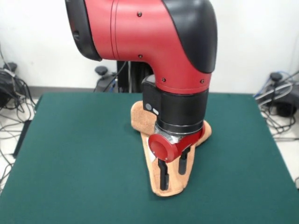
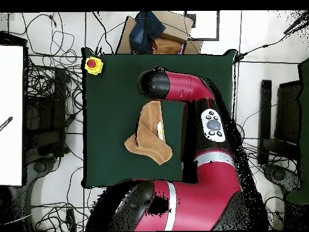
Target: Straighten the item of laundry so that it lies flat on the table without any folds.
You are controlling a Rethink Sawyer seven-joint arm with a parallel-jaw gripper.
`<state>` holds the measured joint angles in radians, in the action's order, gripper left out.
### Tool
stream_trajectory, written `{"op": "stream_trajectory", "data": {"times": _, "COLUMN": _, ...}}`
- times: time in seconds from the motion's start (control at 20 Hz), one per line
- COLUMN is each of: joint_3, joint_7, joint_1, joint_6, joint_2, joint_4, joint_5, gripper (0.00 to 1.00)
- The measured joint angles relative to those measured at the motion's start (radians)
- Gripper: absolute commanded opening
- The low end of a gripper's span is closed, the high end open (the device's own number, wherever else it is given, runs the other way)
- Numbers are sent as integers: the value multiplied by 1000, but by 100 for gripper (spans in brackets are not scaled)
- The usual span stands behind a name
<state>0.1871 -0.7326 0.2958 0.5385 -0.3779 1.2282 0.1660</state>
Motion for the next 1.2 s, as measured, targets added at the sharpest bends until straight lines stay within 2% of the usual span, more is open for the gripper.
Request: {"op": "stream_trajectory", "data": {"times": 1.2, "joint_3": 0, "joint_7": 0, "joint_1": 16, "joint_6": 0, "joint_2": 36, "joint_4": -12, "joint_5": 104, "gripper": 100}}
